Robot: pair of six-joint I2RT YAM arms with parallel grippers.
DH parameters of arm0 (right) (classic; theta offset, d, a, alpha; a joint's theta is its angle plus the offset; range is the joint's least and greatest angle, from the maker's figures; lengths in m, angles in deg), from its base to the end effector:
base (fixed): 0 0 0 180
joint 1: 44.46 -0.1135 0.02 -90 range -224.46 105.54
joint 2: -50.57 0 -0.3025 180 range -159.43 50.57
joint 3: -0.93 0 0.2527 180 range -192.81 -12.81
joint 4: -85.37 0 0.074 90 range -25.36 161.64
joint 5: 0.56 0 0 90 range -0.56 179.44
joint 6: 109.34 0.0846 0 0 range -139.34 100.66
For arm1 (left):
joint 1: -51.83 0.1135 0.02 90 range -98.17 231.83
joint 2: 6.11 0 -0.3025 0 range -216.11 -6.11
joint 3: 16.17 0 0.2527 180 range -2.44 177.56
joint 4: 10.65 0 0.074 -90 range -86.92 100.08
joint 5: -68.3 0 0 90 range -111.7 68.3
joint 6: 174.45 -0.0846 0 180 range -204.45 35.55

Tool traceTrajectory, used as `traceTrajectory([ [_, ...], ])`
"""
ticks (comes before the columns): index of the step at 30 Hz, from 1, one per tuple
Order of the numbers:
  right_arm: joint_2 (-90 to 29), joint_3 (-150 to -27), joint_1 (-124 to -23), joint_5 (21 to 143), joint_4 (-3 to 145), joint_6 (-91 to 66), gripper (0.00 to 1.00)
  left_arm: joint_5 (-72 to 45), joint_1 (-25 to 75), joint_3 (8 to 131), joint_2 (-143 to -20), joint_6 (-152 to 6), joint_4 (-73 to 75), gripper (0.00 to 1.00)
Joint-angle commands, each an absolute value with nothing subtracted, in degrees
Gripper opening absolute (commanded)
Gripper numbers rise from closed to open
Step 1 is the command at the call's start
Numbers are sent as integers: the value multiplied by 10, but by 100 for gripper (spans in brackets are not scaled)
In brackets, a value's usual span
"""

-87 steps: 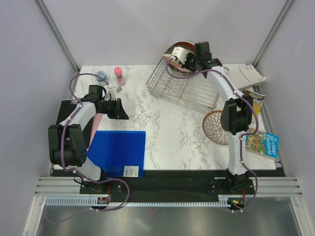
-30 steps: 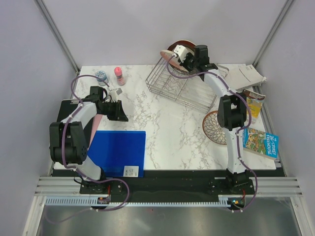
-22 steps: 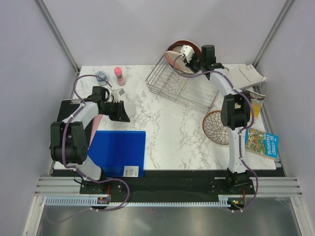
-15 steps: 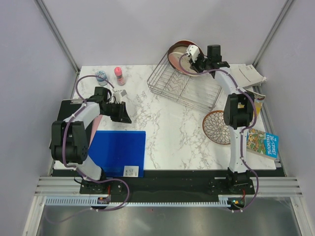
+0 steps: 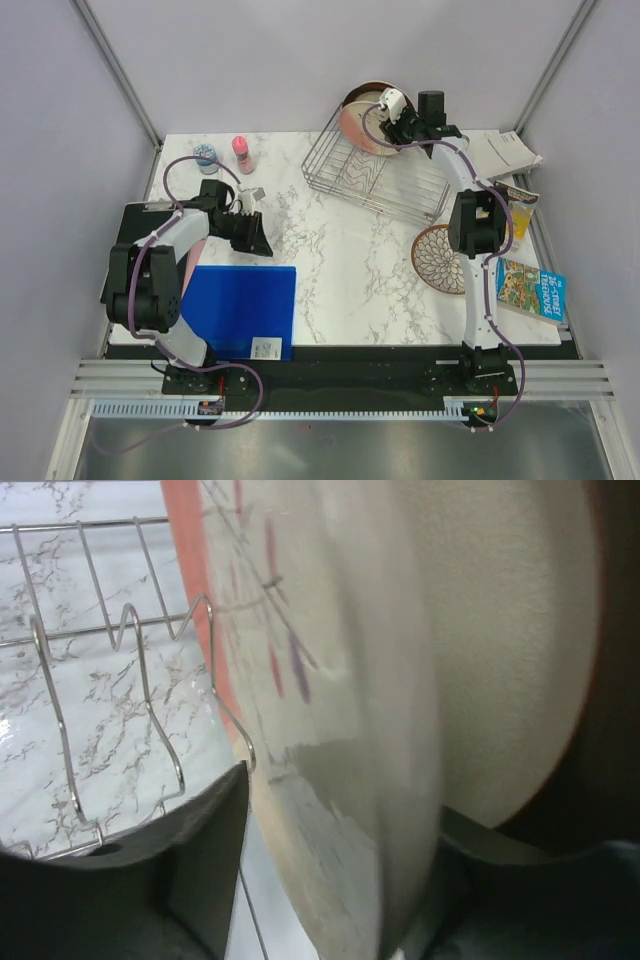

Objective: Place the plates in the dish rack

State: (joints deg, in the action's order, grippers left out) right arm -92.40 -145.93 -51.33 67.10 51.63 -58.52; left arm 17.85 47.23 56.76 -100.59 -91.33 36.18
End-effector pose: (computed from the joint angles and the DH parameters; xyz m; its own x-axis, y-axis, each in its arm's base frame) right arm 0.6372 0.1092 0.2370 -0.1064 -0.6014 -0.7918 -0.6517 0.6437 -0.4013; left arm 0.3246 -0.0802 0.1928 -0.8846 0.1638 -0.4367 0.4046 0.7354 -0.5436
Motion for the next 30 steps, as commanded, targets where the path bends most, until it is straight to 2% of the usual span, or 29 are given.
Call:
traceTrajectory([
  [1,-888,-1432,-487,733,596,-601,69,197,465,566,-1008,-910,362,27],
  [3,-862,-1394,-488,733,610,-599,79,198,465,571,-1007,-910,361,28],
  [5,-815,-1364,-489,730,631,-596,82,198,465,577,-1004,-910,359,29],
  [6,-802,-1338,-490,727,634,-597,87,200,465,581,-1002,-909,357,30],
  [11,-720,-1274,-495,733,649,-590,92,199,464,599,-995,-889,332,39],
  [12,-710,-1259,-496,734,650,-586,98,197,462,604,-993,-882,326,40],
  [16,-629,-1192,-495,778,655,-579,98,193,421,669,-1008,-832,307,46],
  [21,-523,-1039,-475,797,686,-587,98,159,310,842,-1082,-836,313,49],
  [25,-445,-972,-453,802,690,-544,98,149,233,956,-1158,-906,324,55],
  [30,-383,-900,-428,802,679,-539,98,103,155,1102,-1279,-1007,331,57],
])
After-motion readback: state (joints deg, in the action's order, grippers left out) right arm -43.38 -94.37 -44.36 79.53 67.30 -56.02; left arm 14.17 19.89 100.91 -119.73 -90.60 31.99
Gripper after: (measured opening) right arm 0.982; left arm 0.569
